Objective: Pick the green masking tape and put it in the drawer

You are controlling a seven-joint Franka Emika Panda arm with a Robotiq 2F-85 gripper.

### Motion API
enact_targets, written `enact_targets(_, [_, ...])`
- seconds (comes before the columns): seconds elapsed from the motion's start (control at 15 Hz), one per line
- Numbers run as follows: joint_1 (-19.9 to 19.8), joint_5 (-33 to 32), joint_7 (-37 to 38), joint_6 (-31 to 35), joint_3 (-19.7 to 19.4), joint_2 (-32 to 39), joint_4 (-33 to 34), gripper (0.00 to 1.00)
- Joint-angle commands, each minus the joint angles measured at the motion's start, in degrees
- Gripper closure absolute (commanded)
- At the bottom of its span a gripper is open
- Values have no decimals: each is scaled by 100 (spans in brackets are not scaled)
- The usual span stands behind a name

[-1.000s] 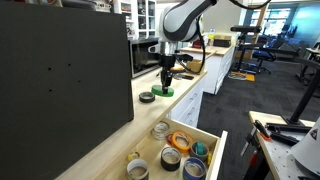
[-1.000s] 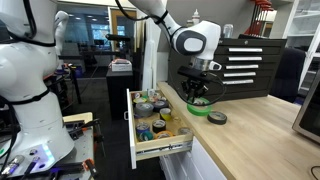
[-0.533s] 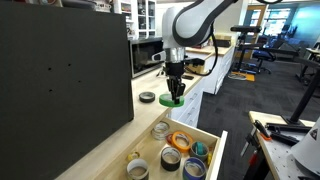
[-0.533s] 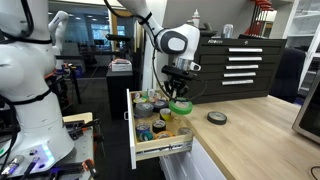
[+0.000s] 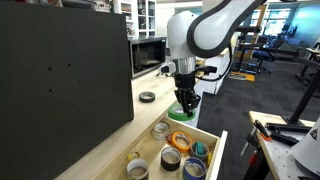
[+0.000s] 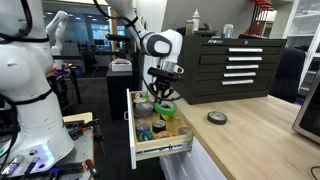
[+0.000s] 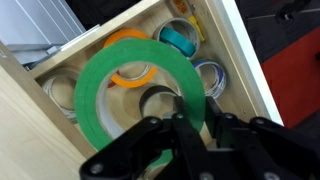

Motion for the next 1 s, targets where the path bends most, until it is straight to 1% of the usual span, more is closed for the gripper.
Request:
enact_targets(0.0, [159,-204,270,483,-2,-217,-495,91])
enact_targets(0.27, [204,-294,397,1030,0,-50,-734,91])
enact_targets(0.4, [204,-282,368,1410,14,70,-839,91])
enact_targets(0.67, [185,-302,379,2087,46,415,-910,91])
enact_targets(0.93, [170,-481,552,2662,53,861,-857,91])
